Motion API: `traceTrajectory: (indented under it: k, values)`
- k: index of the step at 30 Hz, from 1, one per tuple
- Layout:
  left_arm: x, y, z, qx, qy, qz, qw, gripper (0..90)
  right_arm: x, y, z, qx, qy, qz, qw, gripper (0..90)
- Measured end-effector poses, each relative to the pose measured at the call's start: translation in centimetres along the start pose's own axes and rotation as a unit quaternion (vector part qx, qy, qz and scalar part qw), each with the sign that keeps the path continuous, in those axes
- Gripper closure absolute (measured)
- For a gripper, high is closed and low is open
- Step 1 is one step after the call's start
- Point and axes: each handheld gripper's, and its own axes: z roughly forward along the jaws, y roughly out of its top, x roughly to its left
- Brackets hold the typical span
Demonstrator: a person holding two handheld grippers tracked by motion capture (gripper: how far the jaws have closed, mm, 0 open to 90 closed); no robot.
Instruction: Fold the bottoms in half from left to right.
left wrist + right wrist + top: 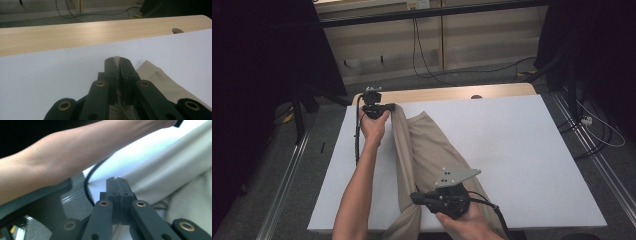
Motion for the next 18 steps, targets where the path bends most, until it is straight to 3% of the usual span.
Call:
traceTrajectory:
  k: [5, 10, 13, 18]
  values:
    - [-1.4, 0.1, 1.0, 0.007, -0.001, 0.014, 0.9999, 85.8, -0.8, -1.2, -1.5, -0.006, -0.027, 0.001, 0.9996, 90.0]
    - [-2.4, 0.1, 2.2, 0.012, -0.003, 0.009, 0.9999, 85.8, -1.7, -2.1, -3.2, -0.011, -0.042, 0.013, 0.999, 90.0]
    - [-2.9, -0.1, 2.7, 0.018, -0.005, 0.017, 0.9997, 85.8, -2.2, -2.4, -4.1, -0.011, -0.056, 0.017, 0.9983, 90.0]
    - [-3.4, -0.1, 3.5, 0.026, 0.001, 0.021, 0.9994, 85.7, -3.2, -3.8, -5.3, 0.007, -0.078, 0.023, 0.9966, 90.0]
